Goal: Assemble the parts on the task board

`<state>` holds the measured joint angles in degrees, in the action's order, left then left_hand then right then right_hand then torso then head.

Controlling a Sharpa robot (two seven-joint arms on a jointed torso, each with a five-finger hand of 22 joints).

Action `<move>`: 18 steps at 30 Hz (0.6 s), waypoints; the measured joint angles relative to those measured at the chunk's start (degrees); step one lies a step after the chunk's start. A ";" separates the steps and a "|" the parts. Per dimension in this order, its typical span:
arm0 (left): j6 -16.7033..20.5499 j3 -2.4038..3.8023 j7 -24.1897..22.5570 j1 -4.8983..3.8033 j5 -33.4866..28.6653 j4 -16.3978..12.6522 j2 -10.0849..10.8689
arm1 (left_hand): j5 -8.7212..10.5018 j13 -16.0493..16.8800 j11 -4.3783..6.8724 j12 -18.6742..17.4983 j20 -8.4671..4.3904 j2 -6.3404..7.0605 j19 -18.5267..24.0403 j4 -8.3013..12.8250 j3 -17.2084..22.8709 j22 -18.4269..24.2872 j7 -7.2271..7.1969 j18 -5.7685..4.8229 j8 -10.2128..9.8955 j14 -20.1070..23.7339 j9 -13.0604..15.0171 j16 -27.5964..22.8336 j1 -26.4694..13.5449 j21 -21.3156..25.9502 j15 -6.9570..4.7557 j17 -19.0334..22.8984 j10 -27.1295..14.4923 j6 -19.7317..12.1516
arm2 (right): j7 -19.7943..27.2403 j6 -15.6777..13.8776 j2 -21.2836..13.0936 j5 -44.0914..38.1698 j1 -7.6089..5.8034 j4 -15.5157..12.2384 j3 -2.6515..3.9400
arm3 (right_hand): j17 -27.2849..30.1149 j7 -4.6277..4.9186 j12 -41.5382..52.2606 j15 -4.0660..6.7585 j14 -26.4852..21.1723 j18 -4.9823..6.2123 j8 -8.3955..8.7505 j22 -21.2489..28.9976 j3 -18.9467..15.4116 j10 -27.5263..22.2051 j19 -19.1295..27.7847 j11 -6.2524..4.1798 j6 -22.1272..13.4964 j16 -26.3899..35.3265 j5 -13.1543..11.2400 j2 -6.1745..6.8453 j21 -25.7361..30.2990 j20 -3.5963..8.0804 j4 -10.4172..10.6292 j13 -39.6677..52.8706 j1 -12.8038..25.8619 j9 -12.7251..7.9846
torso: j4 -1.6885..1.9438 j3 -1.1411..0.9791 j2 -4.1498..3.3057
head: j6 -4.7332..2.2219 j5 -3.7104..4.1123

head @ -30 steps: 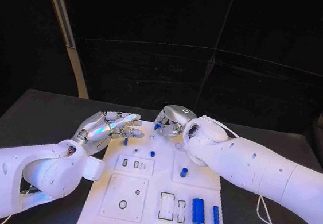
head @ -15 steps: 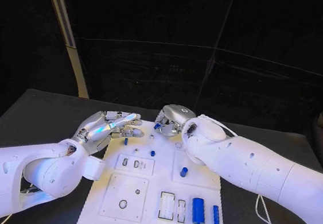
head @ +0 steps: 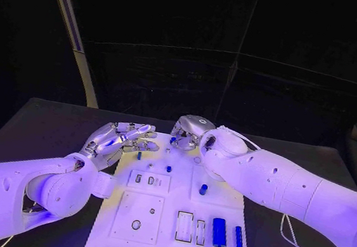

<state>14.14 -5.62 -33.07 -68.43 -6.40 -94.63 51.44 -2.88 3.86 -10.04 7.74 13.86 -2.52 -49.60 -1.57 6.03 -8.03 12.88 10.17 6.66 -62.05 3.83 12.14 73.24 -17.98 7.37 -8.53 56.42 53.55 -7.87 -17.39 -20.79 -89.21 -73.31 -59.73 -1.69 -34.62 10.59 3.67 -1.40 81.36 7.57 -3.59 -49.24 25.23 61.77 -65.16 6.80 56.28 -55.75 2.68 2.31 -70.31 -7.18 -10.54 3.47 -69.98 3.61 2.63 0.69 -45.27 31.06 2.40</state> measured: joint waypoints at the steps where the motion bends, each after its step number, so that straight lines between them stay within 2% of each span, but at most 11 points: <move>1: -0.01 0.00 0.01 0.00 0.00 0.01 0.00 | 0.00 0.00 0.00 0.00 0.00 0.00 0.00 0.00 0.00 0.00 0.00 0.00 0.00 0.00 0.00 0.00 0.00 0.00 0.00 0.00 0.00 0.00 | -0.05 -0.01 -0.04 -0.02 -0.01 0.00 0.00 | 1.28 0.23 0.00 -0.14 -0.46 0.00 0.00 0.99 -0.20 -0.98 0.64 0.18 -0.87 0.97 0.00 0.15 0.60 -0.20 0.20 0.00 0.04 0.00 | 0.00 0.01 0.00 | 0.00 -0.02; 3: -0.03 0.00 0.04 0.00 0.00 0.02 0.01 | 0.00 0.00 0.00 0.00 0.00 0.00 0.00 0.00 0.00 0.00 0.00 0.00 0.00 0.00 0.00 0.00 0.00 0.00 0.00 0.00 0.00 0.00 | -0.16 -0.09 -0.29 -0.07 -0.02 -0.20 0.01 | 3.78 0.75 0.00 -0.56 -1.05 0.03 0.00 2.98 -0.68 -2.80 1.92 0.60 -2.53 2.82 0.00 0.80 1.84 -0.52 0.56 0.00 -0.39 0.00 | -0.01 0.01 0.01 | 0.00 -0.04; 5: -0.05 0.00 0.06 0.00 0.00 0.04 0.02 | 0.00 0.00 0.00 0.00 0.00 0.00 0.00 0.00 0.00 0.00 0.00 0.00 0.00 0.00 0.00 0.00 0.00 0.00 0.00 0.00 0.00 0.00 | -0.22 -0.24 -0.64 -0.09 -0.03 -0.56 0.01 | 5.38 1.11 0.00 -0.74 -1.23 0.92 0.00 4.32 -1.45 -3.93 2.61 0.83 -3.42 4.08 0.00 0.93 2.73 -1.00 0.75 0.00 -0.52 0.00 | -0.05 0.00 0.01 | -0.03 -0.04; 6: -0.06 0.00 0.08 0.00 0.00 0.04 0.04 | 0.00 0.00 0.00 0.00 0.00 0.00 0.00 0.00 0.00 0.00 0.00 0.00 0.00 0.00 0.00 0.00 0.00 0.00 0.00 0.00 0.00 0.00 | -0.24 -0.37 -0.96 -0.09 -0.03 -0.94 0.01 | 5.72 1.23 0.00 -0.74 -1.23 0.92 0.00 4.57 -1.70 -4.16 2.60 0.97 -3.55 4.38 0.00 1.03 2.87 -0.99 0.82 0.00 -0.62 0.00 | -0.07 -0.01 0.02 | -0.03 -0.06; 11: -0.09 0.00 0.13 0.00 0.00 0.06 0.18 | 0.00 0.00 0.00 0.00 0.00 0.00 0.00 0.00 0.00 -0.01 0.00 0.00 0.00 0.00 0.00 0.00 0.00 0.00 0.00 0.01 0.00 0.00 | -0.25 -1.16 -3.33 -0.04 -0.03 -3.77 0.01 | 6.08 1.26 0.26 -0.74 -1.23 0.91 0.00 4.82 -2.33 -4.16 2.60 0.97 -3.57 4.41 0.00 1.15 2.93 -1.00 1.32 0.19 -0.73 0.15 | -0.19 -0.05 0.07 | -0.08 -0.09; 13: -0.10 0.00 0.15 0.00 0.00 0.04 0.27 | 0.00 0.00 0.00 0.00 0.00 0.00 0.00 0.00 0.00 -0.01 0.00 0.00 0.00 0.00 0.00 0.00 0.00 0.00 0.00 0.01 0.00 0.00 | -0.23 -1.57 -4.82 0.12 -0.02 -5.28 0.01 | 5.40 0.79 1.02 -0.72 -1.21 0.91 -0.39 4.49 -2.65 -3.22 2.59 0.57 -2.71 4.16 0.00 1.15 2.93 -0.98 1.64 0.32 -0.74 0.38 | -0.21 -0.05 0.08 | -0.09 -0.09; 15: -0.11 0.00 0.17 0.00 0.00 -0.02 0.39 | 0.00 0.00 0.00 -0.19 0.00 0.00 0.00 0.00 0.00 0.01 0.00 -0.01 0.00 0.00 0.01 -0.22 0.00 0.00 0.00 0.01 0.00 0.00 | -0.20 -2.16 -7.08 0.55 -0.02 -7.54 0.01 | 3.34 0.38 2.12 -0.19 -0.39 0.91 -1.07 3.00 -2.80 -0.96 1.40 0.17 -1.07 2.59 0.30 1.13 2.19 -0.68 1.78 0.52 -0.75 0.59 | -0.24 -0.06 0.12 | -0.14 -0.08; 18: -0.12 0.00 0.20 0.00 -0.01 -0.07 0.61 | 0.00 0.00 0.00 -0.21 0.00 0.00 0.00 0.00 0.00 0.04 0.00 -0.01 0.00 0.00 0.01 -0.22 0.00 0.00 0.00 0.01 0.00 0.00 | -0.18 -2.97 -10.98 1.82 -0.02 -11.03 0.07 | -0.82 -0.65 4.93 0.82 1.18 0.91 -1.51 -0.47 -2.65 4.85 -1.16 -1.17 0.54 -0.69 0.49 0.84 0.04 0.01 2.82 1.44 -1.05 0.71 | -0.37 -0.06 0.18 | -0.23 -0.04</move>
<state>14.02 -5.61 -32.87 -68.44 -6.41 -94.69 52.05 -2.88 3.86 -10.04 7.53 13.86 -2.52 -49.60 -1.57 6.03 -7.99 12.88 10.16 6.66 -62.05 3.83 11.91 73.24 -17.98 7.37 -8.52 56.42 53.55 -8.05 -20.36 -31.77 -87.38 -73.33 -70.76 -1.62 -35.44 9.95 8.61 -0.59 82.54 8.48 -5.10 -49.71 22.58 66.62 -66.31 5.63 56.82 -56.45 3.16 3.15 -70.27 -7.17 -7.72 4.91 -71.03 4.32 2.26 0.63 -45.09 30.83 2.35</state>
